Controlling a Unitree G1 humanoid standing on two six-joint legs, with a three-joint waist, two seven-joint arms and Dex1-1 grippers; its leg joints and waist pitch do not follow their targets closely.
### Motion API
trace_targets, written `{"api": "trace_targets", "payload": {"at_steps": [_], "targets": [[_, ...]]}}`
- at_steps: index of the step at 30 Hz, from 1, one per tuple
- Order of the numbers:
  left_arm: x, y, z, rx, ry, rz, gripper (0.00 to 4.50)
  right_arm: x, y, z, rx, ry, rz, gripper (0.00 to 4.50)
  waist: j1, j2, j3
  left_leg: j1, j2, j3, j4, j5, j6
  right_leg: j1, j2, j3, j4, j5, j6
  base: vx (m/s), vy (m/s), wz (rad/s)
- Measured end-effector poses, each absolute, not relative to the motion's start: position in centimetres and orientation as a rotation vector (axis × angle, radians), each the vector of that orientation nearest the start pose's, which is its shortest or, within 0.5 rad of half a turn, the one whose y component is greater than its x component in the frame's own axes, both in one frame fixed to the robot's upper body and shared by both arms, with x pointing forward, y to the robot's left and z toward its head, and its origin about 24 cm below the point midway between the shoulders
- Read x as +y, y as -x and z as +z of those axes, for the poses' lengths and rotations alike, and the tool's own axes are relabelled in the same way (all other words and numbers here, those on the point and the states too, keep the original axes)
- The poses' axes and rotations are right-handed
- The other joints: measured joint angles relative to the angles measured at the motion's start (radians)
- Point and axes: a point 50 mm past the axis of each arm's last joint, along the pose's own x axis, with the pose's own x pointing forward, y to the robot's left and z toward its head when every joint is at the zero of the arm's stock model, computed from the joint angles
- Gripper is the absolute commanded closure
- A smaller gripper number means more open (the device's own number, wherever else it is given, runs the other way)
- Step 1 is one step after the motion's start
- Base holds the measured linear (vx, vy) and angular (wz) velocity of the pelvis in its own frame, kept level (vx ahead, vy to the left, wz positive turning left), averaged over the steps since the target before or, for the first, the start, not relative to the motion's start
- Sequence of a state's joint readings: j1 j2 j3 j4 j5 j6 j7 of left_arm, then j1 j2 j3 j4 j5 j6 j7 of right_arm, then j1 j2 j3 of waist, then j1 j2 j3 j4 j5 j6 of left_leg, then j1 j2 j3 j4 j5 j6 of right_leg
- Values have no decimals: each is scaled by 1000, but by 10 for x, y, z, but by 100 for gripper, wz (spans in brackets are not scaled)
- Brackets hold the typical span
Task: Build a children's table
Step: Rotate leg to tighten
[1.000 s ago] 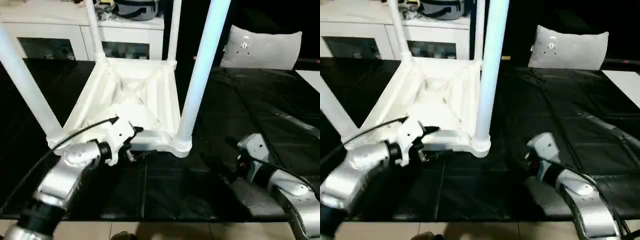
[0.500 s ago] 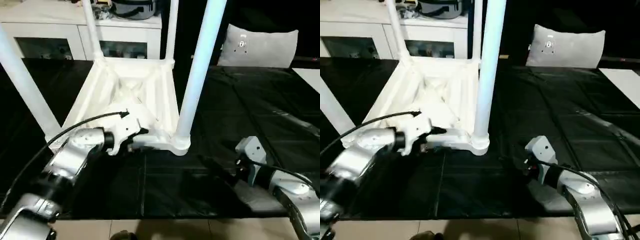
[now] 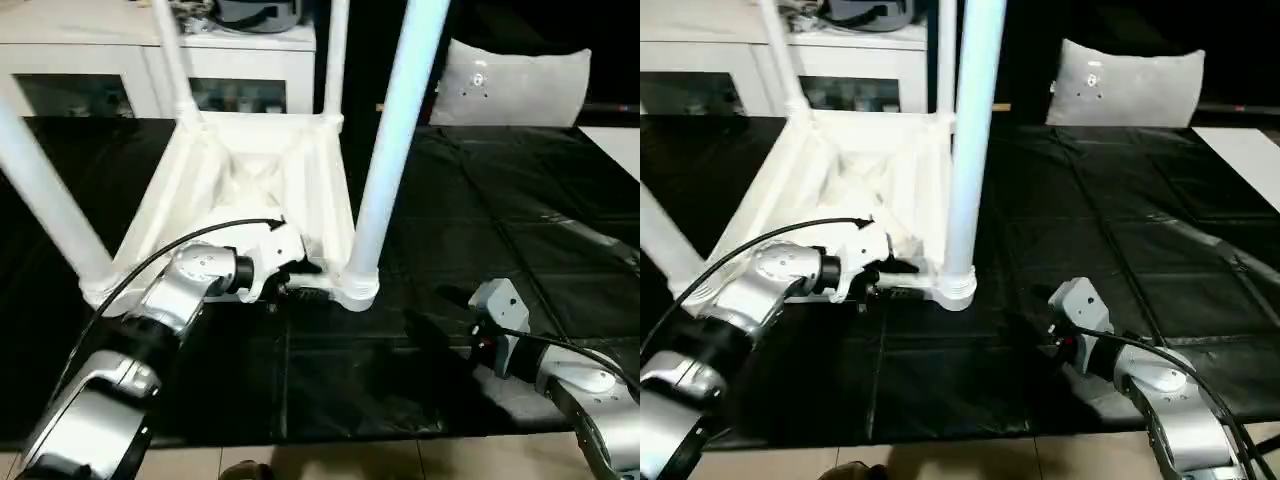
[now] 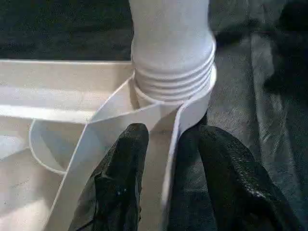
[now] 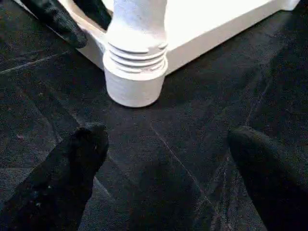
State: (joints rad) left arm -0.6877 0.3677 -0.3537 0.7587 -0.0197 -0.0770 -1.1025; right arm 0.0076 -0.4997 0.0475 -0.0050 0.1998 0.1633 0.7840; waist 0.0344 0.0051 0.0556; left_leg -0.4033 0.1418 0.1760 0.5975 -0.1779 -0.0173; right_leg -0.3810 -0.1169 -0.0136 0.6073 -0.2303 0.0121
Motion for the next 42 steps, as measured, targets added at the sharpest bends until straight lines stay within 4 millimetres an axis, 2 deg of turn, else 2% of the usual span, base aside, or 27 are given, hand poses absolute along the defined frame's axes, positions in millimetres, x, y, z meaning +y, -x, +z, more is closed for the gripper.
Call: {"api": "trace_targets", "payload": {"at_steps": [4, 11, 22, 27, 34, 40, 41, 42], "targets": [[132, -332, 52, 369, -483, -1287, 307, -198, -231, 42, 275, 181, 834, 0, 2, 0, 0, 0, 4, 3, 1, 3, 5, -1, 0, -1, 0, 21, -3, 13, -5, 0], [138, -333, 56, 377, -500, -1338, 360, -187, -226, 62, 195, 110, 995, 0, 10, 1, -1, 1, 13, 5, 1, 3, 5, -1, 7, -3, 1, 23, 1, 49, -18, -2], [144, -331, 57, 396, -508, -1375, 446, -189, -223, 64, 219, 88, 1022, 0, 12, 0, -1, 2, 15, 13, 1, 3, 5, -3, 6, -1, 0, 22, 2, 0, 0, 0], [145, -330, 59, 415, -501, -1409, 446, -188, -226, 71, 204, 87, 1041, 0, 8, 0, -1, 2, 17, 15, 1, 3, 5, -4, 6, 0, 0, 22, 2, 0, 0, 0], [135, -323, 58, 380, -502, -1426, 446, -189, -230, 77, 205, 111, 1054, 0, 20, 1, -1, 2, 18, 20, 1, 3, 5, -4, 6, 0, -1, 22, 1, 0, 0, 0], [132, -312, 56, 347, -522, -1451, 446, -188, -245, 82, 201, 146, 1050, 0, 22, 2, -1, 3, 19, 21, 1, 3, 5, -4, 6, 0, 0, 22, 1, 0, 0, 0], [132, -309, 56, 342, -527, -1459, 450, -188, -247, 81, 204, 138, 1060, 28, 23, 2, -1, 3, 20, 21, 1, 3, 5, -4, 6, 0, 0, 22, 1, 0, 0, 0], [130, -306, 56, 338, -532, -1473, 450, -189, -249, 81, 211, 131, 1072, 28, 24, 2, -1, 3, 20, 21, 1, 3, 5, -5, 6, 0, 0, 22, 1, 0, 0, 0]]}}
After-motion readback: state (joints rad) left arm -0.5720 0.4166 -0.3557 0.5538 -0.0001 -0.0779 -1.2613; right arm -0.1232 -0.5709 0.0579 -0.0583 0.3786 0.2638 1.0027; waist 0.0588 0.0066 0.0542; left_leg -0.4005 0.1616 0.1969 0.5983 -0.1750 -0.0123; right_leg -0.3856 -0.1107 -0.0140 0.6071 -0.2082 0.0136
